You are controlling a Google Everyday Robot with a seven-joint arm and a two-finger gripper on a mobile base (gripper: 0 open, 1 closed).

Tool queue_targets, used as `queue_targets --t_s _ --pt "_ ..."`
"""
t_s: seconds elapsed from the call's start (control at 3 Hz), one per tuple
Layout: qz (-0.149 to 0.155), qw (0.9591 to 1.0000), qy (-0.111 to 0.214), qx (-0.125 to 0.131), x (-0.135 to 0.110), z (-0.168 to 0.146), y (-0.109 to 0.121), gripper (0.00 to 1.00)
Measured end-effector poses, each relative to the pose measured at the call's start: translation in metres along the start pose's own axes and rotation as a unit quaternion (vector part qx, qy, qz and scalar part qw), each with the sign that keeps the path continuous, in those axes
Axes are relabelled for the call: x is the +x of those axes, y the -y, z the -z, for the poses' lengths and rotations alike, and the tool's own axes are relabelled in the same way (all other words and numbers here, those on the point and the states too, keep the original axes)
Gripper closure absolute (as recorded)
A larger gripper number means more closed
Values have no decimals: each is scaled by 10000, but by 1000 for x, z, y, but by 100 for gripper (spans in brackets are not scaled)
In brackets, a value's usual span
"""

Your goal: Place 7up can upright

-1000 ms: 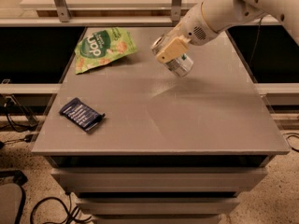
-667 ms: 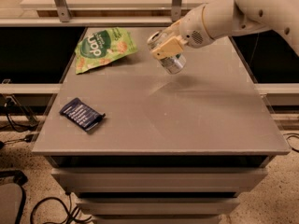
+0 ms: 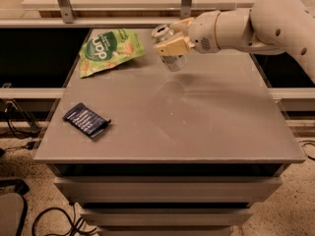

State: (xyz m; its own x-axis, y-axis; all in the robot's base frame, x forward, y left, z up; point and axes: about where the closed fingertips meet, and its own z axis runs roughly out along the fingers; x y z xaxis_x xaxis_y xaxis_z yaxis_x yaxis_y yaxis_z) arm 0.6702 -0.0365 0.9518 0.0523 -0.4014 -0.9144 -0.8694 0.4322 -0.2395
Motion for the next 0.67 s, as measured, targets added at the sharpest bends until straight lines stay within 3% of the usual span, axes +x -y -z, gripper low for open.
queue_targets --t_s 0.67 --pt "-180 9980 601 58 8 -3 0 100"
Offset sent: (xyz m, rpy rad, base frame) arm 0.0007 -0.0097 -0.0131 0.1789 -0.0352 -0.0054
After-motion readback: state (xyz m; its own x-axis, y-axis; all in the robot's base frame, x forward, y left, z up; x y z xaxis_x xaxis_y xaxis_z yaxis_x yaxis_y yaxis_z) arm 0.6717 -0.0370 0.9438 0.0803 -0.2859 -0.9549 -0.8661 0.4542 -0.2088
